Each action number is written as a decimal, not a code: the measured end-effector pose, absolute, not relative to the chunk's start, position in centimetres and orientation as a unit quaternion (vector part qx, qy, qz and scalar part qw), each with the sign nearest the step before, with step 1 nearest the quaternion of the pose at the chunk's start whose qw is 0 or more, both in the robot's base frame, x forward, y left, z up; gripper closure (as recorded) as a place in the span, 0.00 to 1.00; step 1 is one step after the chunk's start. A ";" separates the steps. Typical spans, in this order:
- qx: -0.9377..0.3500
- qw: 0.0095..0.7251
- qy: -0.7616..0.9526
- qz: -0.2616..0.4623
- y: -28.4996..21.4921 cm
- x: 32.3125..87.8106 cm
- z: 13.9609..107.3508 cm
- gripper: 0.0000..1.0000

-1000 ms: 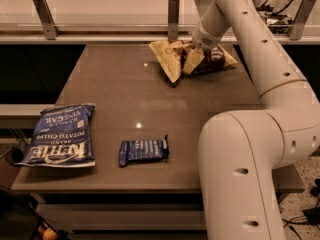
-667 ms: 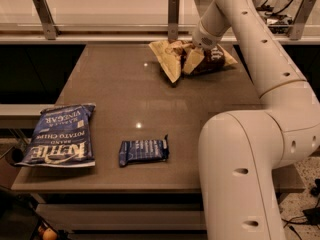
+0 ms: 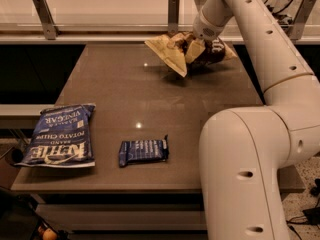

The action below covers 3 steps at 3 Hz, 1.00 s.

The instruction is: Pick brown chip bag

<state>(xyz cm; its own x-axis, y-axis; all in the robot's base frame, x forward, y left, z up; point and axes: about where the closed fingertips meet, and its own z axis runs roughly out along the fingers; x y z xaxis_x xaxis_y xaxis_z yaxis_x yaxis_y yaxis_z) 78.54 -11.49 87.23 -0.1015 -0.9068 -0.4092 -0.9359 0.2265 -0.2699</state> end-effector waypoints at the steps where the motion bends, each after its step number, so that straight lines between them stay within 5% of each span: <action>1: -0.625 0.265 0.734 -0.001 -11.6 78.0 91.2 1.00; 3: -0.627 0.296 0.719 -0.051 -11.6 76.9 97.6 1.00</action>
Offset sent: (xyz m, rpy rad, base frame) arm -0.0331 -0.0045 0.1198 -0.0808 -0.1860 -0.0076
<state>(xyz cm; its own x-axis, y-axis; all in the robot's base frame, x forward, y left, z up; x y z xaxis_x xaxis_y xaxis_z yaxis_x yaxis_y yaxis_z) 76.89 -11.64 97.64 -0.0393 -0.9318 -0.3609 -0.8712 0.2088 -0.4442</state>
